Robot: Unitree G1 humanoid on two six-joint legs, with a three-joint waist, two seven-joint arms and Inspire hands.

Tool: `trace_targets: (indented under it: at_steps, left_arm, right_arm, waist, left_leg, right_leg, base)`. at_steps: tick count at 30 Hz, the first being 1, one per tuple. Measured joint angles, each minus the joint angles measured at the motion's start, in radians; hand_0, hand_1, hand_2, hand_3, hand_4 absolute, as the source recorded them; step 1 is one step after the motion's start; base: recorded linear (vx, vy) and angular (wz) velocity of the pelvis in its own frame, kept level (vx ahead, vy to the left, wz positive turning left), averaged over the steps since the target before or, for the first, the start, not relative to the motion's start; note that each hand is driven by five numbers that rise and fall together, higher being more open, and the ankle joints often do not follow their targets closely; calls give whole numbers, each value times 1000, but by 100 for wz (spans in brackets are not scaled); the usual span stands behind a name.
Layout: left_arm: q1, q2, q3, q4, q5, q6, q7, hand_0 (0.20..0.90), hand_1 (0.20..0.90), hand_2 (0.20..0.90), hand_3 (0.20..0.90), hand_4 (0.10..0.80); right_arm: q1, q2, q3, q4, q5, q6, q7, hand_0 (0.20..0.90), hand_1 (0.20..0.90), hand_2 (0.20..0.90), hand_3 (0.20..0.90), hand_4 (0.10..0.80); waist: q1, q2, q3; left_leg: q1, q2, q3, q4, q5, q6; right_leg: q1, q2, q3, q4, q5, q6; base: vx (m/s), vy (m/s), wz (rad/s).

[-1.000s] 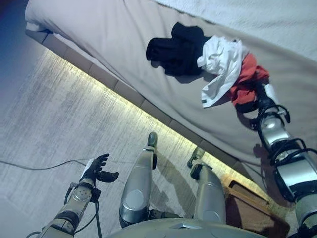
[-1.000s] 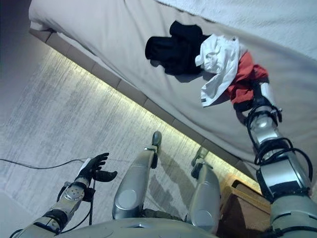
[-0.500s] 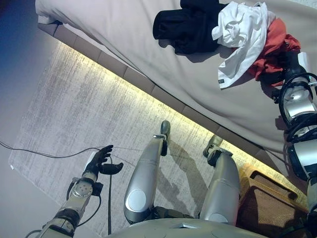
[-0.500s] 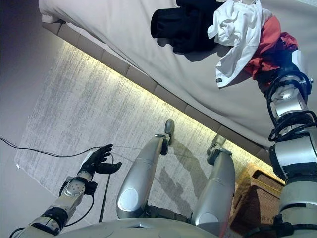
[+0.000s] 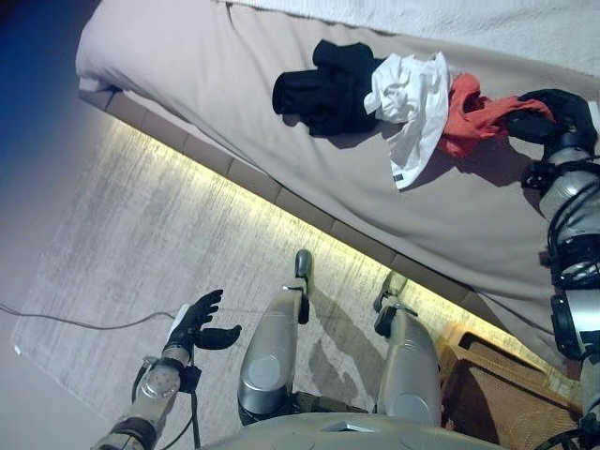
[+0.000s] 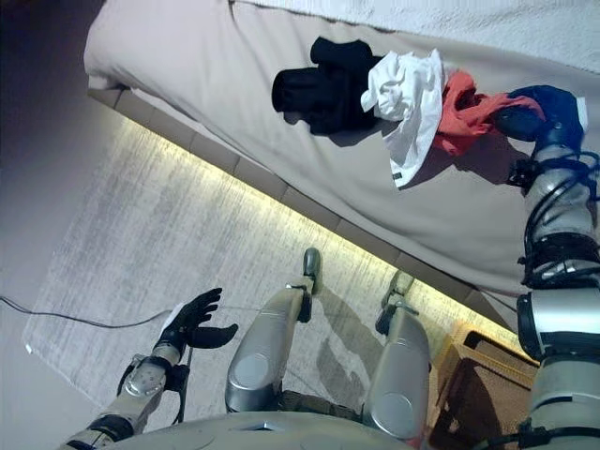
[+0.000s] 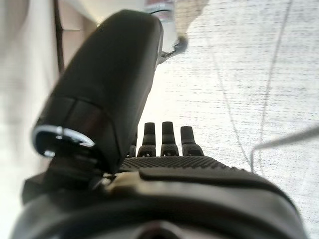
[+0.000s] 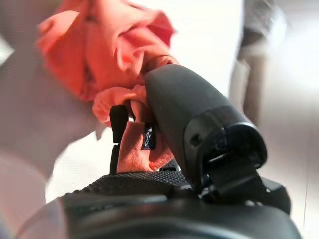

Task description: Pick up the clothes from the bed and place them into the basket

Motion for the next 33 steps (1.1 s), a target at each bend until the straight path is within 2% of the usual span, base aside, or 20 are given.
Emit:
trace_targets:
  at_steps: [1,3,5,11,14,20,28,30,31,32,33]
  left_arm:
    - [4,-5,0,8,4,0,3,900,900,900,900,800]
    - [32,-27,0,28,25,-5,22,900,900,900,900,800]
    - [55,-58,0,44,28,-2,49,900,900,900,900,800]
    - [53,-97,-1,19,77,8,95,900,900,900,900,800]
    - [54,-101,-4,13,120,52,125,900,900,900,900,800]
    - [79,-101,-1,2,145,95,145,900,900,900,900,800]
    - [96,-107,1,11,151,112,145,900,900,900,900,800]
    - [95,-106,5,27,152,118,146,900,900,900,900,800]
    - [103,-104,14,38,146,117,146,900,900,900,900,800]
    - [108,-106,32,40,134,111,148,900,900,900,900,800]
    - [112,-107,32,40,134,110,154,900,900,900,900,800]
  right_arm:
    - [27,14,-24,-23,23,-1,5,300,300,300,200,100]
    - [119,72,-65,-87,108,-31,14,300,300,300,200,100]
    - [248,185,-123,-213,189,-65,19,300,300,300,200,100]
    - [436,338,-138,-466,291,-88,11,300,300,300,200,100]
    - [513,395,-141,-573,315,-111,0,300,300,300,200,100]
    - [570,427,-163,-753,358,-156,-18,300,300,300,200,100]
    - [581,427,-208,-946,355,-266,-61,300,300,300,200,100]
    - [574,438,-204,-967,352,-283,-79,300,300,300,200,100]
    - [574,451,-201,-966,350,-287,-83,300,300,300,200,100]
    - [562,462,-198,-965,348,-293,-91,300,300,300,200,100]
    - [548,463,-195,-964,345,-306,-99,300,300,300,200,100]
  waist:
    - [-3,-1,-14]
    - [-16,-10,-74]
    - [-43,-17,-126]
    - [-105,-67,-207]
    - [-114,-95,-237]
    - [-136,-115,-294]
    - [-149,-118,-298]
    - [-126,-149,-300]
    - [-104,-179,-305]
    - [-81,-202,-307]
    - [-63,-203,-315]
  left_leg:
    - [8,3,4,-11,10,-1]
    - [49,10,27,-49,66,-4]
    - [129,11,39,-112,90,-2]
    - [252,17,62,-188,103,-9]
    - [317,23,71,-212,102,-9]
    - [370,29,88,-264,106,-14]
    - [411,31,94,-276,104,-18]
    - [412,16,48,-219,97,-23]
    - [398,-5,-19,-163,91,-18]
    - [378,-41,-149,-110,42,-1]
    - [386,-67,-221,-124,8,-7]
  right_leg:
    - [6,3,-1,-9,0,0]
    - [34,8,-1,-31,53,3]
    - [111,33,-2,-91,69,8]
    - [246,68,3,-229,101,15]
    - [321,79,5,-283,103,15]
    - [378,103,7,-354,117,17]
    - [404,109,30,-364,121,18]
    - [390,99,97,-358,120,18]
    - [388,83,149,-358,122,15]
    - [379,65,206,-358,129,5]
    - [362,65,263,-360,134,10]
  base:
    - [57,-20,-7]
    - [55,-36,-20]
    - [82,-50,-19]
    - [88,-15,-11]
    - [62,-25,-8]
    - [-28,-24,-4]
    - [-4,60,-8]
    - [-19,193,-70]
    - [-38,156,-123]
    - [-53,202,-154]
    - [-80,211,-160]
